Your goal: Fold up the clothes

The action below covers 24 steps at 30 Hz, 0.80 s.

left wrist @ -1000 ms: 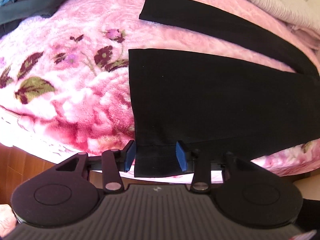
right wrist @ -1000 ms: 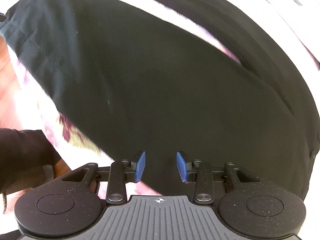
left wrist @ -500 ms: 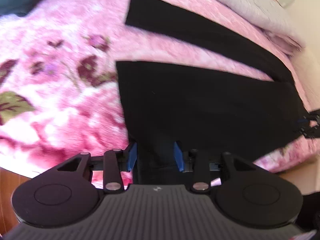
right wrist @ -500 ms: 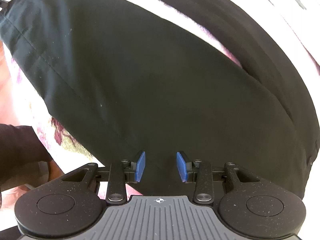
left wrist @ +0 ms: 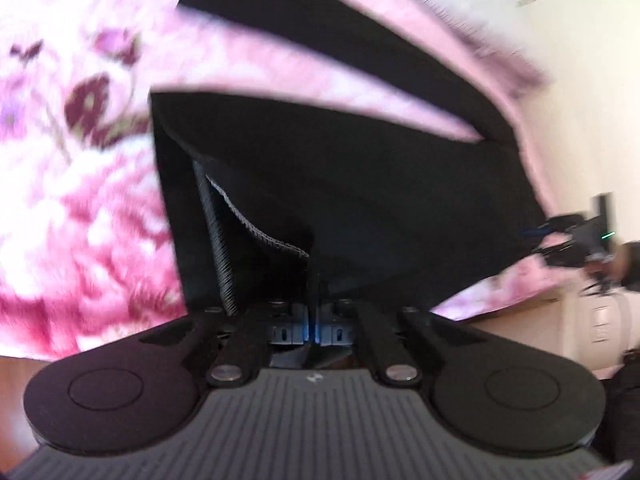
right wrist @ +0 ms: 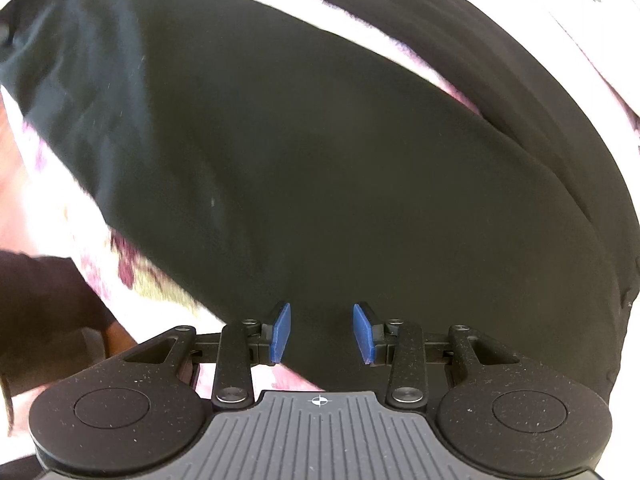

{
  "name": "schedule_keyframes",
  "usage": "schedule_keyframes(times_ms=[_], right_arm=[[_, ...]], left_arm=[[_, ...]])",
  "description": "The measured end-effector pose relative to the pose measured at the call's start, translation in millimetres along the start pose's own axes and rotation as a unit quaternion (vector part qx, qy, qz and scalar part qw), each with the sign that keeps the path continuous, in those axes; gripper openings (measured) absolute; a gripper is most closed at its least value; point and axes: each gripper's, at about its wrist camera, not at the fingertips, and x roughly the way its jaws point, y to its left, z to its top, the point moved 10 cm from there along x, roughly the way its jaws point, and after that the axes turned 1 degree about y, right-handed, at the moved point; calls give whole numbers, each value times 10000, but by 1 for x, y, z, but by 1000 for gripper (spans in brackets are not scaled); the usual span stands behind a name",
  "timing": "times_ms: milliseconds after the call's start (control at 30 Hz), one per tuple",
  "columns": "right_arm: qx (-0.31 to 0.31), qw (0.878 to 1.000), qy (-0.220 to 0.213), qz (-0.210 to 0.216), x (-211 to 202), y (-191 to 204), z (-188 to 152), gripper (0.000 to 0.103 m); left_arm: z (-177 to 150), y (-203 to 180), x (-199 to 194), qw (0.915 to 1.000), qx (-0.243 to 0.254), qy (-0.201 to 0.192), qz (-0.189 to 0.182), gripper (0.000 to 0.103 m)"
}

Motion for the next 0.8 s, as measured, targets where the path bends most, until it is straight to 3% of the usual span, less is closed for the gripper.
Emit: schedule_keyframes(times_ms=[100,233,367,500,667,800], right_arm=[[44,10000,63,-11,3,1,-11,38],[75,9999,133,-3,6,5,-22,38],[-24,9999,161,-8,4,11,-27,38],[-248,9997,11,-92,-9,17,-21,38],[-432,9965,-713,95,-31,19,42,38],[-1094,9878,-1048,369,-28,29,103,38]], left_arm=[[1,-5,-32,9993,45,-43,-378,0],[-23,-12,-40,9954,366,644,-610,0],[-39,-16,-19,9893,794,1180,-311,0],[-39,-13,-8,9879,955,1221,-40,0],[-44,-9,-4,9862,1129,1206,87,1],[-62,-17,-3,9839,1161,1346,177,1]])
